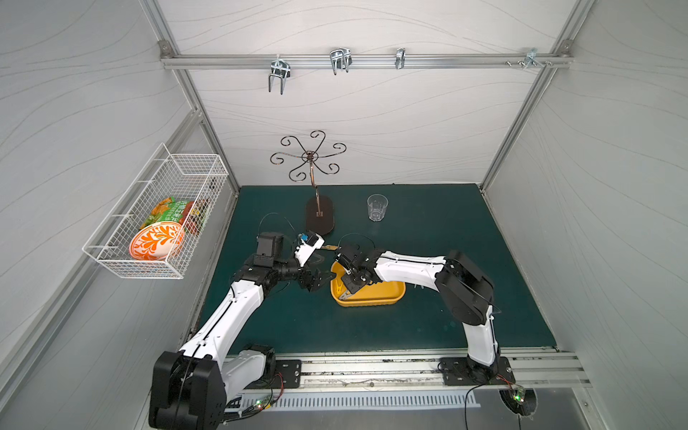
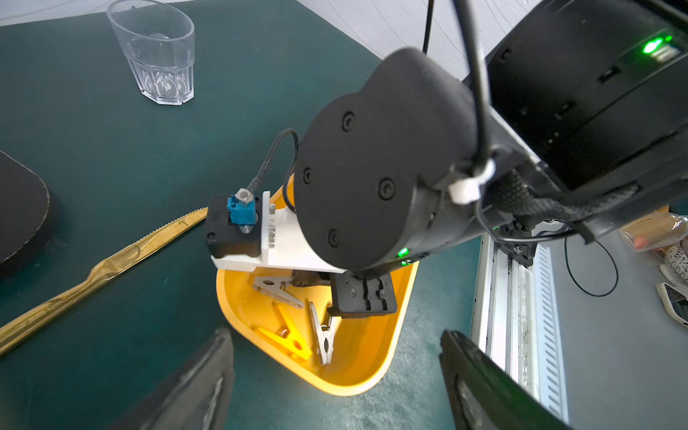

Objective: Take the clothespins out of the storage box
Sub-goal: Pick up the clothespin from the storage box, then place the clothespin at the center of the board.

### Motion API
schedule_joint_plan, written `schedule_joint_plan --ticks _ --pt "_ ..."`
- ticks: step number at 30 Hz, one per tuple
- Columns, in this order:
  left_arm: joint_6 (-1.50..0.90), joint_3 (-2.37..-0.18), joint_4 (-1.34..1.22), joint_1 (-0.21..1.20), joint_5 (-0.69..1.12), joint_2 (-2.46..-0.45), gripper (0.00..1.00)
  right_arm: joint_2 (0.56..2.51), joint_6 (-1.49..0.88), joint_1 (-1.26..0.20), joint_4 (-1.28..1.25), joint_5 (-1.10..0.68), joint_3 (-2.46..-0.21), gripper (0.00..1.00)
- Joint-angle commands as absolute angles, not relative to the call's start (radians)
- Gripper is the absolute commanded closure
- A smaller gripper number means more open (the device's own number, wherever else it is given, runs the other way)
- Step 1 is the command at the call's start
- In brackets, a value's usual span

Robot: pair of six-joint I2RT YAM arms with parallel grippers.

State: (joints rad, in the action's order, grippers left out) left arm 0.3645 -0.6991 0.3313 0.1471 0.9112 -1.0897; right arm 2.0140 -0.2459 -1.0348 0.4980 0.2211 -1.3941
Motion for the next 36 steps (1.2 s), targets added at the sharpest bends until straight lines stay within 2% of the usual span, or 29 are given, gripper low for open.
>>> schedule_joint_plan --ticks 1,10,24,31,36 --pt "0.365 -0.7 0.289 0.152 0.912 -1.072 0.11 2.003 -0.261 -1.037 0.528 0.25 -1.398 1.0" --pt "0.36 -0.695 0.285 0.152 0.909 -1.069 0.11 1.862 -0.319 -0.981 0.564 0.303 -1.335 1.0" --pt "0.36 -0.692 0.284 0.152 0.913 -1.076 0.11 1.56 -0.411 -0.719 0.663 0.37 -1.147 1.0" --pt "0.359 -0.689 0.283 0.153 0.913 -1.073 0.11 1.582 -0.443 -0.591 0.699 0.33 -1.09 1.0" --pt "0.361 -0.688 0.288 0.156 0.913 -1.07 0.11 1.643 -0.461 -0.563 0.698 0.286 -1.088 1.0"
